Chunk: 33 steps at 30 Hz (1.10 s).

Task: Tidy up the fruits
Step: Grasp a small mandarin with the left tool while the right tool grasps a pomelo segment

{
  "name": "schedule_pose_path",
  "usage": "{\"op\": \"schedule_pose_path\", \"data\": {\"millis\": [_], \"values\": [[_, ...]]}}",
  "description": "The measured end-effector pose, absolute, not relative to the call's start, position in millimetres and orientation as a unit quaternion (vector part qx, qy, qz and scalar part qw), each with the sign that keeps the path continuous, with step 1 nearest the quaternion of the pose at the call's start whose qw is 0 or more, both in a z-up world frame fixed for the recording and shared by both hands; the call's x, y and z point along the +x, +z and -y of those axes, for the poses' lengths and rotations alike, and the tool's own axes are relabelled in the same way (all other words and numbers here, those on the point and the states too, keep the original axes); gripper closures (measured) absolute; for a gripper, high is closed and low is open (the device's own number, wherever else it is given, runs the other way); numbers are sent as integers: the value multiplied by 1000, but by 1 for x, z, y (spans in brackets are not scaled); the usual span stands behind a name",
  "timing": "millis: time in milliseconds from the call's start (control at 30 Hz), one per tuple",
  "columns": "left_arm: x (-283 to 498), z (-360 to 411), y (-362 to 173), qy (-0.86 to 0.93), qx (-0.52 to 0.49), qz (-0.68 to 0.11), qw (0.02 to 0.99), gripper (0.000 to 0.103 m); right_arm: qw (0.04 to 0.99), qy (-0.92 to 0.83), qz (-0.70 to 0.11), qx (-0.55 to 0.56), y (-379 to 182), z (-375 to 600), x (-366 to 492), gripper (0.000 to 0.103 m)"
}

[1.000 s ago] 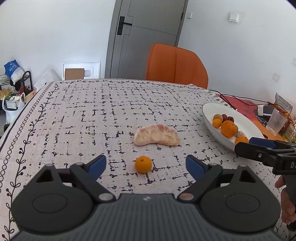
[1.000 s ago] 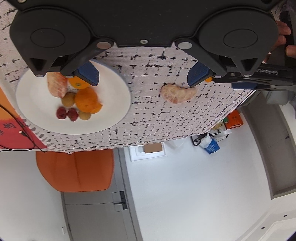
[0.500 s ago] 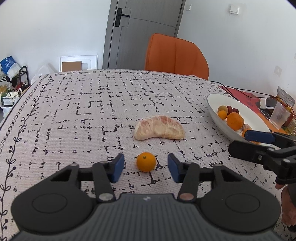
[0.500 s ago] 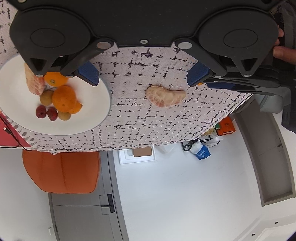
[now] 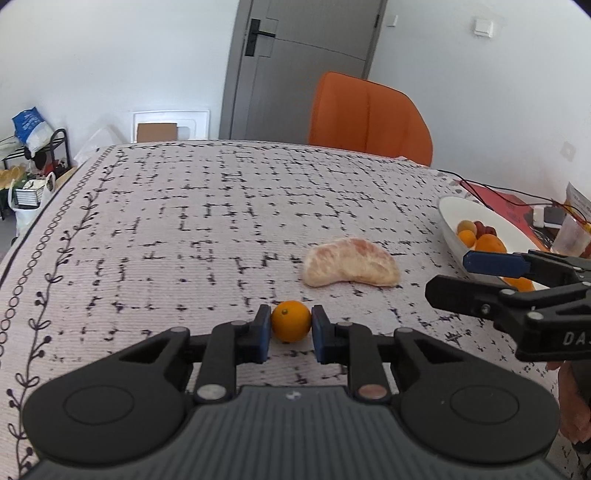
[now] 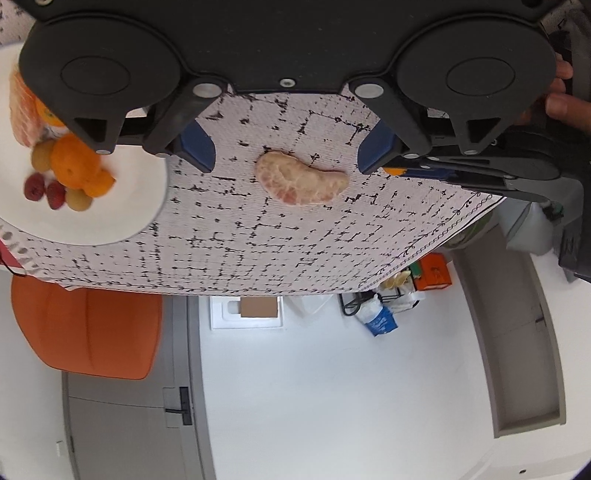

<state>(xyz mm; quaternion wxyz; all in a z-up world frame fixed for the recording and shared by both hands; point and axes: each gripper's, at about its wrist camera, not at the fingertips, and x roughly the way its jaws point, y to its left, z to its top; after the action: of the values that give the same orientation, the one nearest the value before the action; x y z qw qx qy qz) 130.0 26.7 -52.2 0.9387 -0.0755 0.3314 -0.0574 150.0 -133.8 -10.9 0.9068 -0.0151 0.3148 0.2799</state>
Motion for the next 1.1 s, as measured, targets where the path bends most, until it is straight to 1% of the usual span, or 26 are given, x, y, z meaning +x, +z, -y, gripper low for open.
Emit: {"op": "schedule_pose_path", "data": {"millis": [400, 500, 800, 833, 900, 933, 1100], "values": [[125, -56, -55, -33, -100, -325, 940, 81, 895, 292, -334, -48, -19, 108, 173, 22], [123, -62, -55, -28, -105, -323, 940, 81, 892, 293, -341, -56, -24, 102, 181, 26], [113, -82, -55, -10, -121, -317, 941, 81, 887, 287, -353, -76, -35, 91, 197, 27], [112, -83, -56, -9, -123, -317, 940, 81, 887, 285, -354, -79, -35, 90, 198, 29], [112, -84, -57, -9, -124, -318, 940, 81, 884, 287, -359, -81, -36, 89, 197, 41], [112, -84, -57, -9, -124, -318, 940, 81, 881, 291, -364, -80, -37, 89, 197, 42], [113, -84, -56, -7, -124, -317, 940, 81, 879, 290, -370, -77, -36, 92, 188, 56]]}}
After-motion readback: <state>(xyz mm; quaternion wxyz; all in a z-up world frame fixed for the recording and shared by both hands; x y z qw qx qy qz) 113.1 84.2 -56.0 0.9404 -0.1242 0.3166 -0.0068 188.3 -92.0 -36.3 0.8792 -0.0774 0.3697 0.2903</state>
